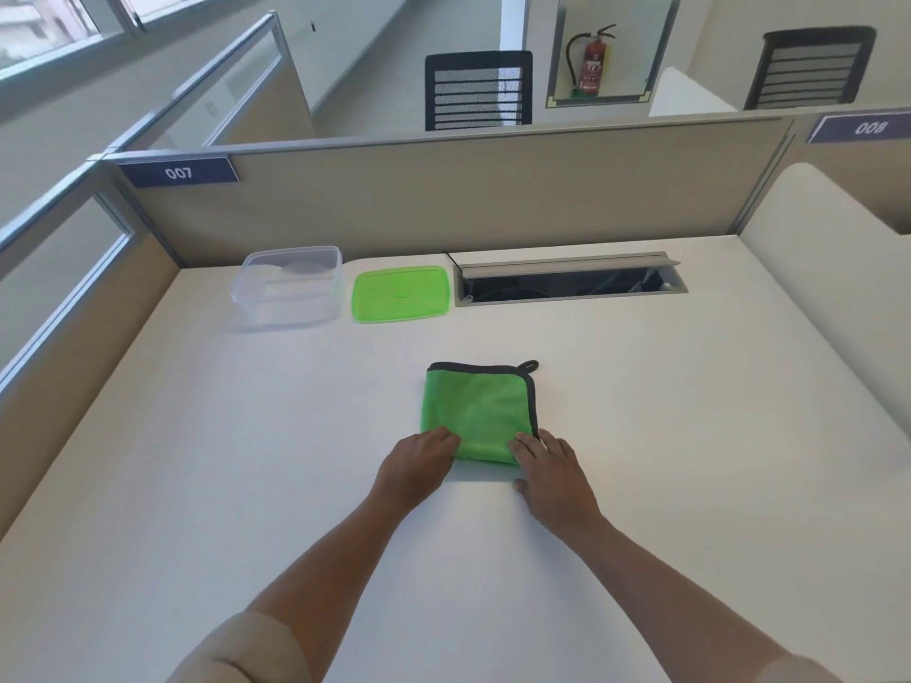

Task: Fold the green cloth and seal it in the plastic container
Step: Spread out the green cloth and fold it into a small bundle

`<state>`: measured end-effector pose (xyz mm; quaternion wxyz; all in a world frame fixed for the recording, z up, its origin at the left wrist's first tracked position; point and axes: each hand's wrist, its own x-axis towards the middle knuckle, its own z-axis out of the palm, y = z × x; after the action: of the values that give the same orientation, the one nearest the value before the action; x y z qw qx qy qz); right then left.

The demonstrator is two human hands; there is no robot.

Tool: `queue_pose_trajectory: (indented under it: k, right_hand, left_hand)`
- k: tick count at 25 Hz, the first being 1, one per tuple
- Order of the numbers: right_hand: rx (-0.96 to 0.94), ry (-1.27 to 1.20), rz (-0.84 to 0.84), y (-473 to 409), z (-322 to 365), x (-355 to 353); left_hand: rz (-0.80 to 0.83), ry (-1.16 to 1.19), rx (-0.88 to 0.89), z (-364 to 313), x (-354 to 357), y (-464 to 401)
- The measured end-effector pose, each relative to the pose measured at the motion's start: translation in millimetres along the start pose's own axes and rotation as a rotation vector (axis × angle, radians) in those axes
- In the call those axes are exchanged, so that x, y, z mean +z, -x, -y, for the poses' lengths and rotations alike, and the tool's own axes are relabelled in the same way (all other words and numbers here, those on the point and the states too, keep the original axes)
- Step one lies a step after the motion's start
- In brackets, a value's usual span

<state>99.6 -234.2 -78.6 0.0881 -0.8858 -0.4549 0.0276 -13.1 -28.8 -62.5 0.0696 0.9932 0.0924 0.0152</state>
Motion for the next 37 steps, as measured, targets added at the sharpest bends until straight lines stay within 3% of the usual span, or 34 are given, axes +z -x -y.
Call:
queue_pose_trajectory:
  k: [8, 13, 16, 25, 37]
  right_hand:
    - [-0.061, -0.029, -0.081, -23, -8, -12]
    - [0.075, -0.231, 0.01, -34, -7, -28]
    - [0.085, -0.286, 0.029, -39, -12, -33]
    - [0.337, -0.729, -0.052, -65, -25, -39]
    - [0.62, -0.812, -0.162, -110, -24, -33]
  left_hand:
    - [-0.002, 0.171, -0.086, 12, -19, -1]
    - [0.096, 0.217, 0.096, 40, -13, 9]
    - [0.026, 0.178, 0.117, 48, -10, 5]
    - [-0.086, 0.625, -0.341, 50, -16, -23]
    - [-0.068, 0.614, -0.67, 51, -24, -75]
